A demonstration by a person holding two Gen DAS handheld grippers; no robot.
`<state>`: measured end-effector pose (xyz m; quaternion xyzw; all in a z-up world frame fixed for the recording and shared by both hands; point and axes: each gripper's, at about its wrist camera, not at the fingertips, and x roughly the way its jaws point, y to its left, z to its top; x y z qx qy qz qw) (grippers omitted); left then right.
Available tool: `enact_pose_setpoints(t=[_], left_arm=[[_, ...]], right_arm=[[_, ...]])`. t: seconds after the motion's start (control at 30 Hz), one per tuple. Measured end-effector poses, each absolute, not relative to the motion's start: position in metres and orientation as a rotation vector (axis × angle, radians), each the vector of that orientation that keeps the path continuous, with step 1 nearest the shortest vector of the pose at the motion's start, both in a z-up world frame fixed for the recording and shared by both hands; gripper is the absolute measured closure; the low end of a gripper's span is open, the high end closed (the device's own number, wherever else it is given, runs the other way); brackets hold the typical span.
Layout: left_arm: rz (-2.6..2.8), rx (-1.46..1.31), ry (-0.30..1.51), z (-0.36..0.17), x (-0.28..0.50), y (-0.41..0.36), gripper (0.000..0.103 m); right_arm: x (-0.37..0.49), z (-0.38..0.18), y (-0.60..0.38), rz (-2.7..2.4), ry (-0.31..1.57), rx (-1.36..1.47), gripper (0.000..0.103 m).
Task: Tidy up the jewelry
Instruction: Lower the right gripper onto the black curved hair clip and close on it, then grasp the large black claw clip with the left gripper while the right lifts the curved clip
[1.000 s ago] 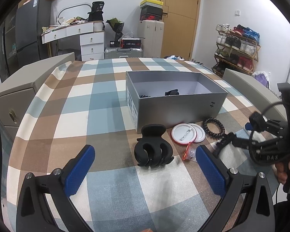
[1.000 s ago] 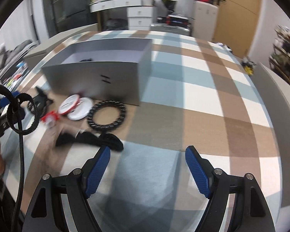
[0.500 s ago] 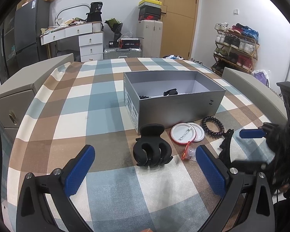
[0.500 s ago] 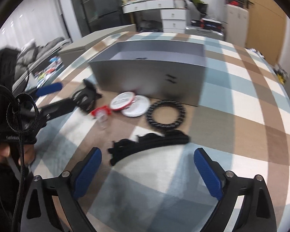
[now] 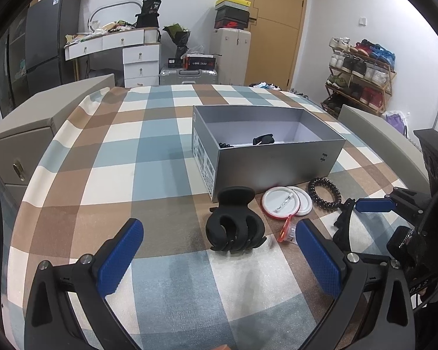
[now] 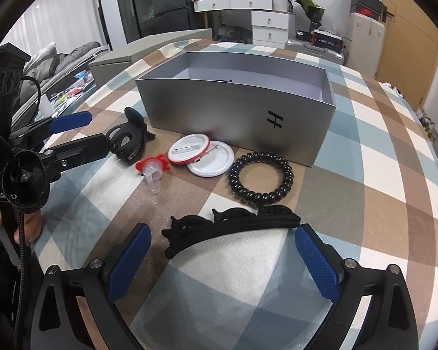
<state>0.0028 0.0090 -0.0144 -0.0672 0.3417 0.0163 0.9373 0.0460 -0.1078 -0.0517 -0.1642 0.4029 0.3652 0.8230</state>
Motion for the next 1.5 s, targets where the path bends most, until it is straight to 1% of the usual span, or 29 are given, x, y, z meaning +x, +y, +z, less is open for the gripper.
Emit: enact_pose_setpoints(t=[0.3, 0.4, 0.47, 0.53, 0.77, 0.97, 1.1, 1.27, 1.3, 1.33, 1.37, 1.4, 1.47, 1.5], left_arm=[[0.043, -0.181, 0.701, -0.015, 0.003, 0.017, 0.002], [0.039, -0.186, 0.704, -0.015, 0.003, 0.017, 0.002], [0.036, -0.185, 0.702, -0.015, 0.003, 0.016, 0.002], [0.036, -0.177, 0.701, -0.015, 0.002, 0.014, 0.002], [0.037, -0.166, 0.700, -0.014, 0.002, 0.013, 0.002], [0.039, -0.169, 0.699, -0.015, 0.001, 0.012, 0.002], [0.036, -0.158, 0.705, -0.015, 0.001, 0.010, 0.002], [0.041, -0.132, 0.710, -0.014, 0.003, 0.007, 0.002], [0.038, -0.133, 0.709, -0.014, 0.003, 0.007, 0.002], [0.038, -0.135, 0.712, -0.014, 0.003, 0.008, 0.002], [0.038, -0.140, 0.714, -0.014, 0.003, 0.009, 0.002], [0.038, -0.146, 0.716, -0.015, 0.004, 0.009, 0.002], [0.036, -0.158, 0.717, -0.015, 0.004, 0.011, 0.002], [0.035, -0.164, 0.717, -0.015, 0.004, 0.012, 0.002]], right_arm=[[0.049, -0.053, -0.104, 0.768, 0.846, -0.390, 0.004], [0.046, -0.052, -0.103, 0.767, 0.829, -0.409, 0.014], [0.045, -0.050, -0.105, 0.773, 0.820, -0.410, 0.030], [0.045, -0.048, -0.107, 0.768, 0.816, -0.405, 0.041], [0.045, -0.048, -0.113, 0.763, 0.821, -0.405, 0.042], [0.048, -0.046, -0.136, 0.718, 0.849, -0.415, 0.041], [0.055, -0.042, -0.154, 0.708, 0.878, -0.368, 0.041], [0.062, -0.037, -0.146, 0.682, 0.872, -0.268, 0.041], [0.066, -0.039, -0.142, 0.665, 0.883, -0.258, 0.042], [0.068, -0.041, -0.139, 0.661, 0.890, -0.255, 0.046], [0.069, -0.043, -0.136, 0.656, 0.893, -0.259, 0.048], [0.068, -0.043, -0.135, 0.648, 0.878, -0.274, 0.048], [0.064, -0.044, -0.133, 0.634, 0.865, -0.314, 0.055], [0.062, -0.044, -0.134, 0.623, 0.856, -0.337, 0.056]])
